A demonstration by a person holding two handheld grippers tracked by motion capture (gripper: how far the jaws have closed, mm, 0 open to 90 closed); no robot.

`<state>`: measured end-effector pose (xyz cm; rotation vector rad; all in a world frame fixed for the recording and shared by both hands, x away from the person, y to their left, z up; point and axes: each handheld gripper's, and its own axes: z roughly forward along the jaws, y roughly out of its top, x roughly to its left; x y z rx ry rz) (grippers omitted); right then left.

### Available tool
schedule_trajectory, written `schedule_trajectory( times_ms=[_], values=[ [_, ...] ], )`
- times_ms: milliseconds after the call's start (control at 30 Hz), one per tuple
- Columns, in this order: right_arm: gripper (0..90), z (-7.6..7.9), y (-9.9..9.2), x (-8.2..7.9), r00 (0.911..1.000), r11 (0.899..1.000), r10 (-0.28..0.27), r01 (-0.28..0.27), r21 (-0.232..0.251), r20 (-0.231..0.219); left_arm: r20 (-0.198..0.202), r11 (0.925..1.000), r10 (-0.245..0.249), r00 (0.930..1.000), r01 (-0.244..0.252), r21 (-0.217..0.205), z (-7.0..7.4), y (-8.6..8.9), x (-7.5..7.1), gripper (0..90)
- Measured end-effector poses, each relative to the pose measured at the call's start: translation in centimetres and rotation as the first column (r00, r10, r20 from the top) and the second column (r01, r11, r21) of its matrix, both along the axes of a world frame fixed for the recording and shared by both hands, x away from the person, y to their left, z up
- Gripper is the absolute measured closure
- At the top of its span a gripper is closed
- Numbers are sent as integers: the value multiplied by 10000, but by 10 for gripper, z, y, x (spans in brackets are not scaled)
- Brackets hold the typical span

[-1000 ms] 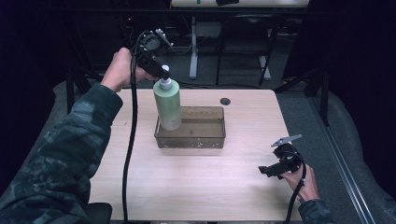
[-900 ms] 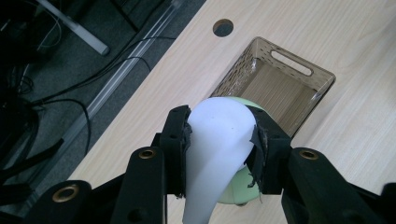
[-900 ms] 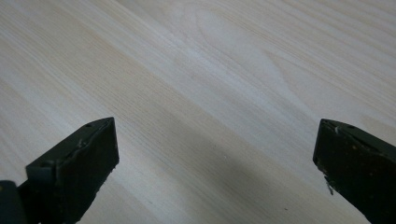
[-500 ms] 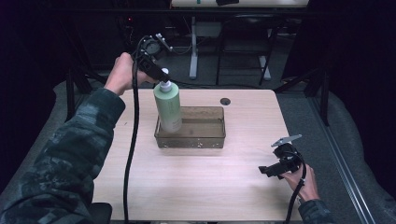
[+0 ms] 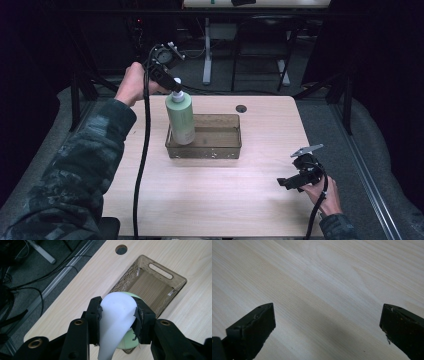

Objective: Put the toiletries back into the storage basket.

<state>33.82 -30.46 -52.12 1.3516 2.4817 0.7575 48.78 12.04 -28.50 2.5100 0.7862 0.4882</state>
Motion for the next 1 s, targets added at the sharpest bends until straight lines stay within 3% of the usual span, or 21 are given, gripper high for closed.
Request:
schedule_trajectory(
  times_ms=[1000],
  values=[
    [0,0,0,0,10000,10000,29,-29,-45,0,-256,9998,188,9995,-188,-17,-30,7,-2,629]
  ],
)
